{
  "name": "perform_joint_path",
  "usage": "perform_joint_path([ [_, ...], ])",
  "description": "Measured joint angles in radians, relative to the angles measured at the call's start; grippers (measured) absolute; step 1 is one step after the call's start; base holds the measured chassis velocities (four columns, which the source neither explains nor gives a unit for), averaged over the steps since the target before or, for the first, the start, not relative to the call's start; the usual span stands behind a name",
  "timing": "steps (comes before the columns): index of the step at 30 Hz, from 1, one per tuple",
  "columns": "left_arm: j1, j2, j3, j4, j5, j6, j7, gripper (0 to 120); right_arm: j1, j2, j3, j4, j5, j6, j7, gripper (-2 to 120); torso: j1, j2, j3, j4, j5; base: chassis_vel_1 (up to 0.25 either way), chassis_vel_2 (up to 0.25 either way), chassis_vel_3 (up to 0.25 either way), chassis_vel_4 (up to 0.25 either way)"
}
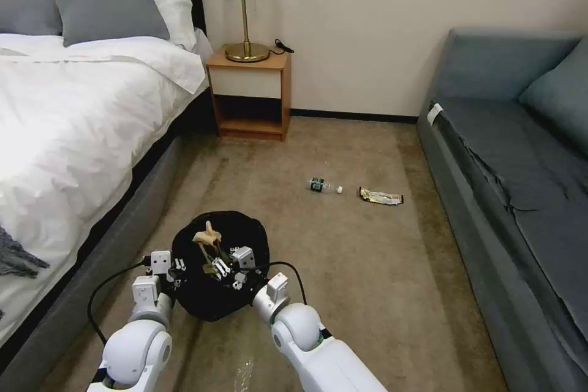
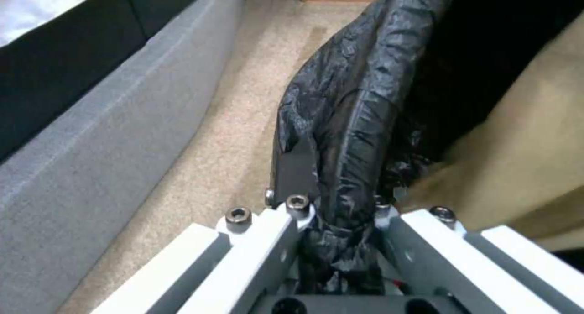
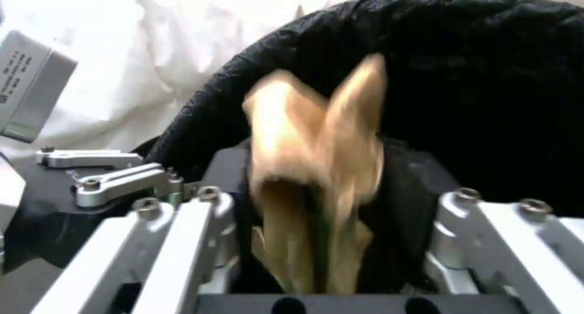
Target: Pick up the trash bin, then pick up the garbage on the floor and place it into the trash bin.
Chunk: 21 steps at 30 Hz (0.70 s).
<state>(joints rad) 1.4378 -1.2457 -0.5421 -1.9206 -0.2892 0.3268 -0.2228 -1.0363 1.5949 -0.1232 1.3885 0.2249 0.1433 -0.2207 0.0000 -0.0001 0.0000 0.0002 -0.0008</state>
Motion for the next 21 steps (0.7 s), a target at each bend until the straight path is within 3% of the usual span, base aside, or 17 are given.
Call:
perform_joint_path([
  [14,0.011,0.001,-0.011,0.024,0.001,-0.028,0.001,0,-0.037,-0.072,0.033,0.034,-0.051,-0.002,-0.004,99,0.000,0.000,0.000,-0.0004,0.0011,0.000,0.000,0.000,0.000],
  [21,0.016,0.001,-0.019,0.032,0.009,-0.041,0.000,0,-0.063,-0.114,0.037,0.101,-0.027,-0.037,0.050,100,0.000,0.000,0.000,-0.0003,0.0010,0.000,0.000,0.000,0.000],
])
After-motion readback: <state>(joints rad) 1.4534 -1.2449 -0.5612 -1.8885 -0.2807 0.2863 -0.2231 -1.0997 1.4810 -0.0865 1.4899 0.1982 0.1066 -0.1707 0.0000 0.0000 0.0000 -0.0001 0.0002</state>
